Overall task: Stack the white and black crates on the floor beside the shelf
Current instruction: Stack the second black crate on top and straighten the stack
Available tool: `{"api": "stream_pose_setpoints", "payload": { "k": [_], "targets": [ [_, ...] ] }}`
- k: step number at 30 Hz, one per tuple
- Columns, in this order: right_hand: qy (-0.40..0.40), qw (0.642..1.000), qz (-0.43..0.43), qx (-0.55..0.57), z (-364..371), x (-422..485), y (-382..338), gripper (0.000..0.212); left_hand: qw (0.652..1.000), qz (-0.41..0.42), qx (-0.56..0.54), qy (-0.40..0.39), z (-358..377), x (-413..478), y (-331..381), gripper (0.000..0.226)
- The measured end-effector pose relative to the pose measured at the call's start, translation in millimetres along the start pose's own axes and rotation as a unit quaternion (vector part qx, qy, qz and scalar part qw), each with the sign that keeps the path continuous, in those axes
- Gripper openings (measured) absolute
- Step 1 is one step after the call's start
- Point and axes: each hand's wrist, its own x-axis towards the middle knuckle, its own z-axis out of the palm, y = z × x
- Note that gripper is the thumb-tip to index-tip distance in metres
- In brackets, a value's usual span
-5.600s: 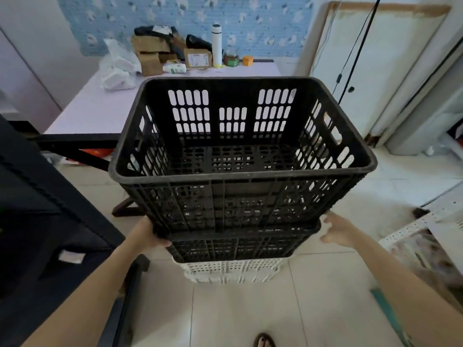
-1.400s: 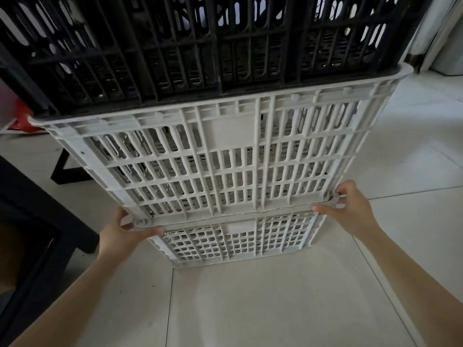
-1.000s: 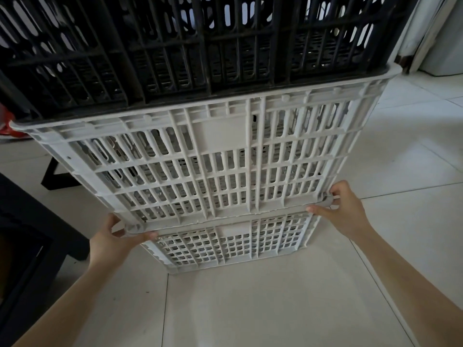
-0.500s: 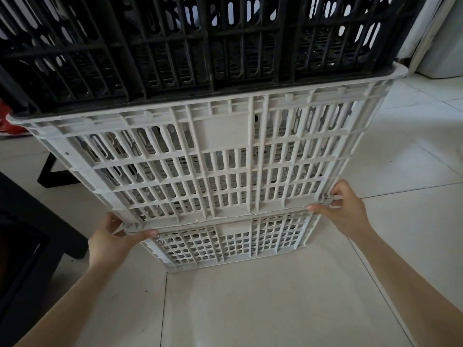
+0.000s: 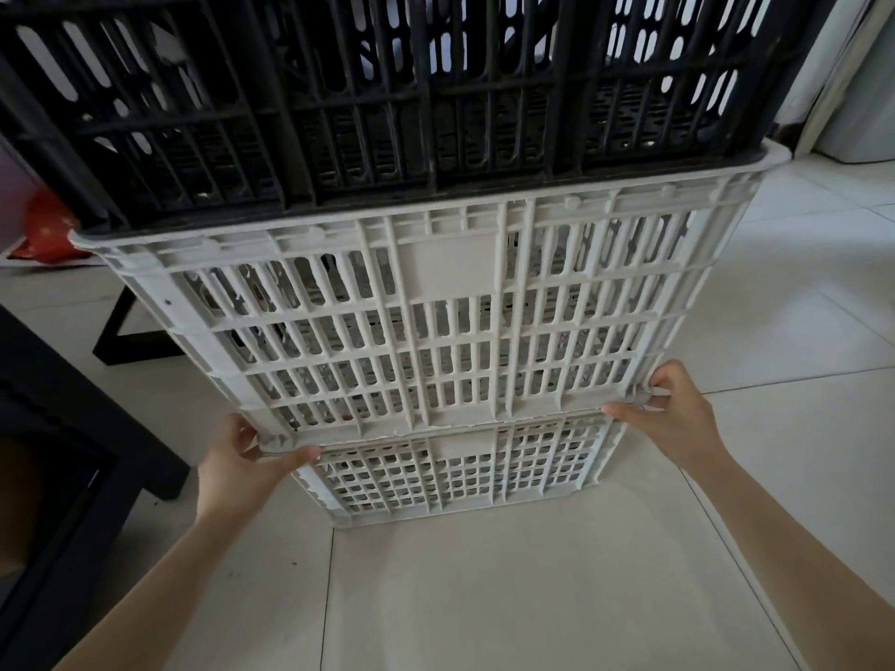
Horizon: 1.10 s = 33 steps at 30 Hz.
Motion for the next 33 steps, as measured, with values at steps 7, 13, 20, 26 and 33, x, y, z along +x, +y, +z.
{"api": "stream_pose_setpoints", "payload": {
  "k": [7, 13, 20, 26, 33],
  "targets": [
    [-0.035, 0.998, 0.044, -0.035, -6, -6, -16, 0.047, 0.997, -0.012, 0.075, -0.03, -13, -7, 18, 0.062],
    [-0.05, 0.996, 0.062, -0.046, -54, -37, -78, 0.067, 0.999, -0.026, 0.013, -0.024, -62, -26, 79, 0.096],
    [0.011, 0.999, 0.02, 0.029, -155, -60, -214, 0.06, 0.996, -0.061, -0.059, -0.009, -149, -46, 200, 0.121],
    [0.02, 0.996, -0.051, 0.073, -242, -61, -351, 0.065, 0.996, -0.029, -0.078, 0.018, -230, -64, 329, 0.104],
    [-0.04, 0.995, -0.087, 0.031, -291, -66, -467, 0.078, 0.999, -0.008, -0.02, 0.023, -302, -73, 446, 0.102]
  ]
}}
